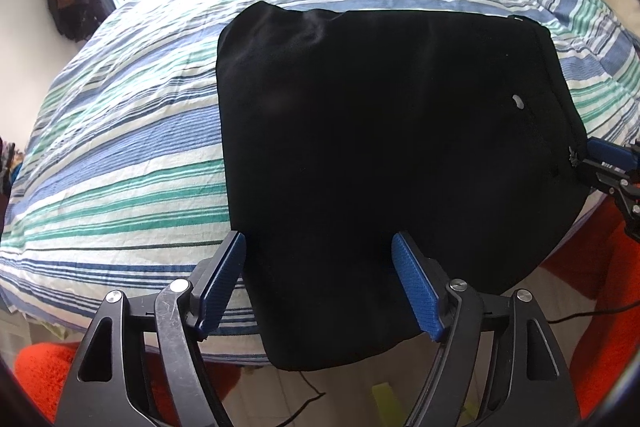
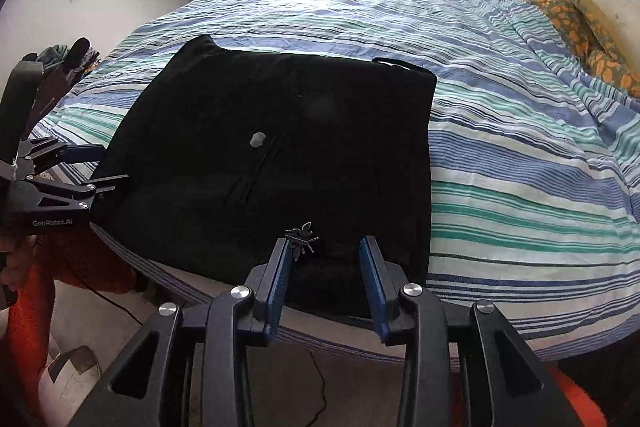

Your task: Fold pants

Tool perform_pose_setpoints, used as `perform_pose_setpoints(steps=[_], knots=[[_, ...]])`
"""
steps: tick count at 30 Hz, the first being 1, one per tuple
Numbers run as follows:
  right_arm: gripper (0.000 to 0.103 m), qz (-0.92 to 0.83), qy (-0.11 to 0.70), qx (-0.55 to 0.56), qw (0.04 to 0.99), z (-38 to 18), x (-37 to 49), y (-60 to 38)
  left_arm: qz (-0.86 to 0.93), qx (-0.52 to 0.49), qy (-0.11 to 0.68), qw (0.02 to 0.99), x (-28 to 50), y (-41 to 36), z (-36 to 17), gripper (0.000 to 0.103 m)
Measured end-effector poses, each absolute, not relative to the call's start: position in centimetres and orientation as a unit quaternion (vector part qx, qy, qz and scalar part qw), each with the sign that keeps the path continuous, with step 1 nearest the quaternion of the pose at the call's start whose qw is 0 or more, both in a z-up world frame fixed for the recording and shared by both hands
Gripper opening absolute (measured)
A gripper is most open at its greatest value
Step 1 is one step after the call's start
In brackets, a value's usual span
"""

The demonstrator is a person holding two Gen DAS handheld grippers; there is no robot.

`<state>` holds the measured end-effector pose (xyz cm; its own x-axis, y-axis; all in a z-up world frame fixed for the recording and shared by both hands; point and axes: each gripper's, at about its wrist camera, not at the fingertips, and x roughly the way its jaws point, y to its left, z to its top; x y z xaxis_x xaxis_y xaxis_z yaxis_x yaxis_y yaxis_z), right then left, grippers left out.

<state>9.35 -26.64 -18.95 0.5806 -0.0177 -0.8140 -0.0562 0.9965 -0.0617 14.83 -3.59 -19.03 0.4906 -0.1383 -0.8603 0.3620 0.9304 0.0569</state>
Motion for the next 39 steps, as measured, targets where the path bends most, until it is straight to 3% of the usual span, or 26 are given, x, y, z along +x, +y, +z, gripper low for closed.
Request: perform_pose_setpoints(steps=[6,39], knots=[[0.039,0.012,0.455,-0.033,0.89,-19.7,9.5,-27.2,-0.144,0.092,0.496,0.851,15.3,-3.2,-19.5,0.086],[0.041,0.004,0.452,-0.062,0.89,-20.2,9.1,-26.3,-0.14,0.094,0.5,0.849,15.2,-4.2,-20.3,0.094]])
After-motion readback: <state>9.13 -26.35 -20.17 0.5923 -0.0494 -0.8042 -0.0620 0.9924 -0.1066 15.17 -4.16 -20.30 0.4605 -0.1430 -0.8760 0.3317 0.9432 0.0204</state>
